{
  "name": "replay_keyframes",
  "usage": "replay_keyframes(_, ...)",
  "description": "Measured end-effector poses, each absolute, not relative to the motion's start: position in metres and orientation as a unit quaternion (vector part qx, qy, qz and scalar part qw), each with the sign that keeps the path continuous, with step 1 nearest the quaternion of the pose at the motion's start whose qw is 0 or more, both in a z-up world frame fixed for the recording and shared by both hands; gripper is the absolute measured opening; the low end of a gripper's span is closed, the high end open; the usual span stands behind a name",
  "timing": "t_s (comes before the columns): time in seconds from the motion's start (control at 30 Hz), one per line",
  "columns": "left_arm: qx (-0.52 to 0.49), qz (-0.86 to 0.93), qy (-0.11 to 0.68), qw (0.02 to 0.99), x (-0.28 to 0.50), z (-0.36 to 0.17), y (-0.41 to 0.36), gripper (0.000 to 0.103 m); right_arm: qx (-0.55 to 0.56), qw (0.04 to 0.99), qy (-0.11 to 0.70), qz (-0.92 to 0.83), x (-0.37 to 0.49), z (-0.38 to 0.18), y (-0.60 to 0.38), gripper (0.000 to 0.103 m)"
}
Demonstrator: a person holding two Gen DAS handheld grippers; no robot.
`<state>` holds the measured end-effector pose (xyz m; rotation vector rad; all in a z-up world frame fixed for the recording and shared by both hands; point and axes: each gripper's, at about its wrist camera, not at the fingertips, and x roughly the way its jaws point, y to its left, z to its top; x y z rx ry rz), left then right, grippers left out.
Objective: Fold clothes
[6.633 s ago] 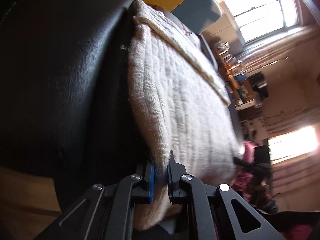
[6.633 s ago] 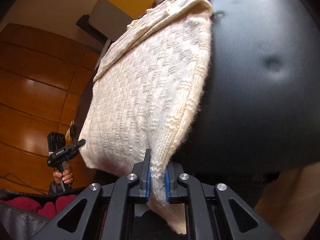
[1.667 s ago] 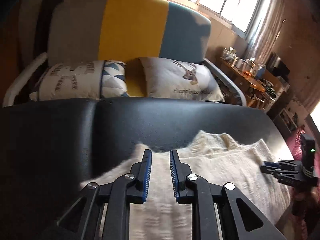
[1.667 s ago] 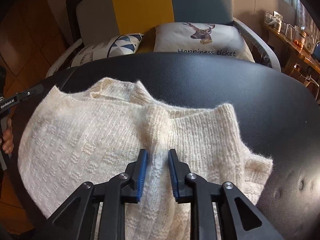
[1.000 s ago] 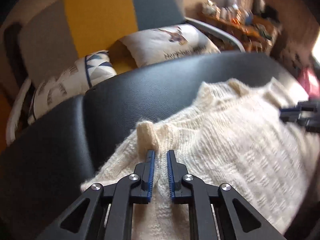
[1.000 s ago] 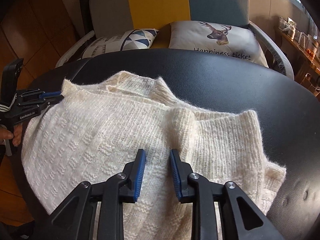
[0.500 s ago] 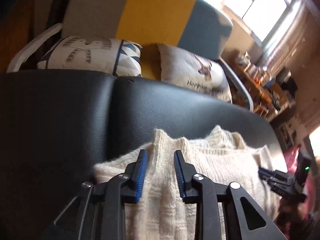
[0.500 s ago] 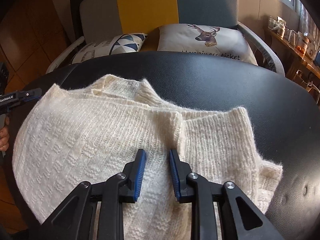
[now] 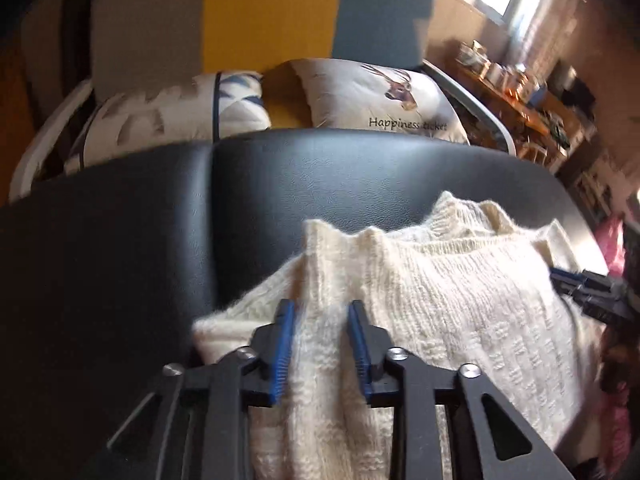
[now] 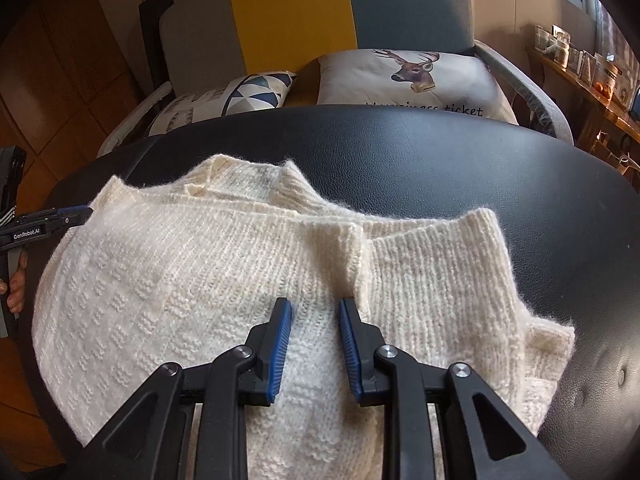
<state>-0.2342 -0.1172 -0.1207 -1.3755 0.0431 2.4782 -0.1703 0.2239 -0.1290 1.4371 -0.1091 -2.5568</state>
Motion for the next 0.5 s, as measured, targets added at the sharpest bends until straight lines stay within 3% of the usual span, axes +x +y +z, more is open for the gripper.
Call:
replay_keyframes(0.1, -0.476, 0.872, -0.011, 0.111, -0.238, -0.127, -0.133, 0.006, 0.48, 0.105, -0.036, -0.87, -0.168, -0.13, 0.225, 0.024)
replay_keyframes(0.2, -0.493, 0.854, -0.128, 0.104, -0.241, -0.145, -0.168, 0.006, 0.475, 0.103, -0.056, -0.872, -0.166, -0.133, 0.228, 0.024)
replay_keyframes(0.3, -0.498, 0.841, -0.182, 0.105, -0.243, -0.145, -0.179, 0.007, 0.478, 0.105, -0.06, -0.87, -0.167, -0.132, 0.229, 0.024)
replay_keyframes(0.5, -0.456, 0.872, -0.166, 0.066, -0.225, -0.098, -0.173, 0.017, 0.481, 0.142, -0.118, -0.857, -0.151, -0.107, 0.255, 0.026)
